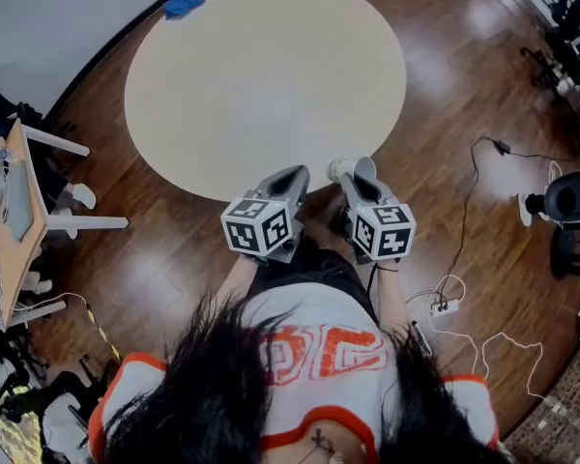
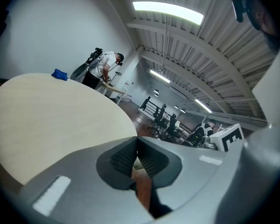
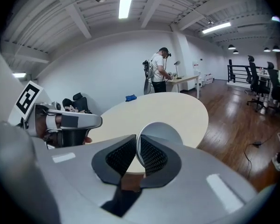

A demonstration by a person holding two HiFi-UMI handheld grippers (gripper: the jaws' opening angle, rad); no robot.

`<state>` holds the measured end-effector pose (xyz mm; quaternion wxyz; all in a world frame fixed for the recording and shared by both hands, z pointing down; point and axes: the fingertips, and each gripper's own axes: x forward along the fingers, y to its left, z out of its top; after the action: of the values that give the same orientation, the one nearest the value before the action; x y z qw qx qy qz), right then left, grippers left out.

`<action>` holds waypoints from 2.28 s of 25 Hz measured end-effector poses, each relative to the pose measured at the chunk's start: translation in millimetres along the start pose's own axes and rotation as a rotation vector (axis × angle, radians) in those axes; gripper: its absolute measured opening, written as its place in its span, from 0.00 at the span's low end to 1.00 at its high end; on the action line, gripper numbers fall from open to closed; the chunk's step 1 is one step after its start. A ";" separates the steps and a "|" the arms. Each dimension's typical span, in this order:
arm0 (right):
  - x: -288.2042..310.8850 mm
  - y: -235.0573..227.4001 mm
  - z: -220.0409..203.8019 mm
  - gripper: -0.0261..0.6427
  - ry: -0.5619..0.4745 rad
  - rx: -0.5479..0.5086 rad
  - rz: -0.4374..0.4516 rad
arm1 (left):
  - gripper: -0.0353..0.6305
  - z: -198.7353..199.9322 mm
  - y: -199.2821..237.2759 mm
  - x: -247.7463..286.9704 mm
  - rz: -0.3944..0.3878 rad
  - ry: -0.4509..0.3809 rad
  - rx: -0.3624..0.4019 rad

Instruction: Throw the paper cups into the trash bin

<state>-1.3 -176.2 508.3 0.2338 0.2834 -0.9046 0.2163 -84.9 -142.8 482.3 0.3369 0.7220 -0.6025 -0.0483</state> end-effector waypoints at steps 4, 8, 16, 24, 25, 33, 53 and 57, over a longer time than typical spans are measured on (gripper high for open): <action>-7.9 14.4 -7.0 0.09 -0.013 0.011 0.031 | 0.05 -11.9 -6.1 -16.0 0.021 0.013 0.019; -9.9 32.0 -7.9 0.09 -0.026 0.011 0.062 | 0.05 -14.1 -5.5 -29.2 0.036 0.014 0.037; -11.7 59.6 -2.9 0.09 -0.042 -0.011 0.077 | 0.05 -3.7 -2.7 -35.0 0.006 0.010 0.065; -6.6 88.1 -7.5 0.09 -0.041 0.000 0.040 | 0.05 -3.3 -4.9 -57.0 -0.063 0.045 0.144; -5.8 92.4 -9.4 0.09 -0.038 0.001 0.033 | 0.05 -5.4 -3.1 -61.4 -0.073 0.056 0.144; -0.7 127.5 -29.1 0.09 -0.024 0.035 -0.049 | 0.06 -16.4 23.0 -97.5 -0.139 0.117 0.126; -81.6 82.3 -85.1 0.09 -0.020 0.189 -0.361 | 0.10 -58.6 -31.9 -87.8 -0.391 0.253 0.125; -104.4 49.4 -97.4 0.09 -0.028 0.220 -0.406 | 0.10 -69.3 -45.2 -75.1 -0.373 0.263 0.129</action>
<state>73.9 -45.4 516.3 0.2277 0.4865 -0.8029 0.2583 -34.3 -43.2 485.7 0.3508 0.8410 -0.4113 0.0234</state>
